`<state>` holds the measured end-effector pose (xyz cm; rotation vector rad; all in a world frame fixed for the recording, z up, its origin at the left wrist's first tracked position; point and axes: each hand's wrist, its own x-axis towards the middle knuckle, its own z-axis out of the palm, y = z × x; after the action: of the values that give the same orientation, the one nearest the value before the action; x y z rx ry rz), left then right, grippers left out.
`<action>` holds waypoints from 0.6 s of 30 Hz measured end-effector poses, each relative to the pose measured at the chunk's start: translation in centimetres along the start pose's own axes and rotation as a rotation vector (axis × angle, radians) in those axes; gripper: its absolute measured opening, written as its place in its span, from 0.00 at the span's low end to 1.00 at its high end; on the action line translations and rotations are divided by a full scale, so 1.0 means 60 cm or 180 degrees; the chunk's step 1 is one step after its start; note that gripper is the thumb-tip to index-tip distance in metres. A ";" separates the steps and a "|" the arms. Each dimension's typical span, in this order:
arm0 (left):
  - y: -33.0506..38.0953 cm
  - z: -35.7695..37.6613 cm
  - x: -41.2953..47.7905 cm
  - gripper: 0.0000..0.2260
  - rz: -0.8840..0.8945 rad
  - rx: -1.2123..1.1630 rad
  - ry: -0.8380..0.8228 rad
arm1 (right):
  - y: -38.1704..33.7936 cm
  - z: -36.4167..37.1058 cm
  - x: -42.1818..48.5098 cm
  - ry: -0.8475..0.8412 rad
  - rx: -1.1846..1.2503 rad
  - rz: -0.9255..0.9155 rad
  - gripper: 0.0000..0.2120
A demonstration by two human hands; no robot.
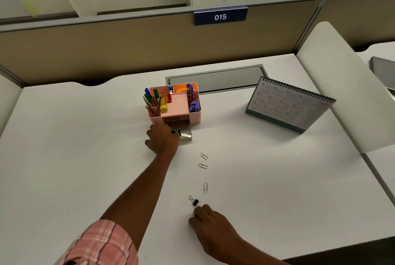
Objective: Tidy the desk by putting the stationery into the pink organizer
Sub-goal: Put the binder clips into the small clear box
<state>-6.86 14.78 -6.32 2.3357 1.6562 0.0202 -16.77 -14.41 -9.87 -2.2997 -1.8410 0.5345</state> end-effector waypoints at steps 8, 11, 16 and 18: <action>0.000 0.009 0.011 0.23 0.0023 -0.0057 -0.0072 | 0.002 -0.002 -0.003 -0.0055 -0.0007 -0.0003 0.14; -0.003 -0.002 0.000 0.16 0.0151 -0.0229 -0.0078 | 0.002 0.000 -0.003 -0.0020 -0.0026 -0.0019 0.13; -0.030 -0.025 -0.060 0.20 0.0682 -0.0550 0.0384 | 0.011 -0.007 -0.001 0.0136 0.0062 0.0044 0.11; -0.055 -0.024 -0.094 0.21 0.0982 -0.0562 0.0625 | 0.017 -0.016 0.002 0.0222 0.0138 0.0121 0.09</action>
<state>-12.08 10.88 -4.88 2.4888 1.2933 0.4513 -15.47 -14.45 -9.32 -2.2991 -1.7403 0.4881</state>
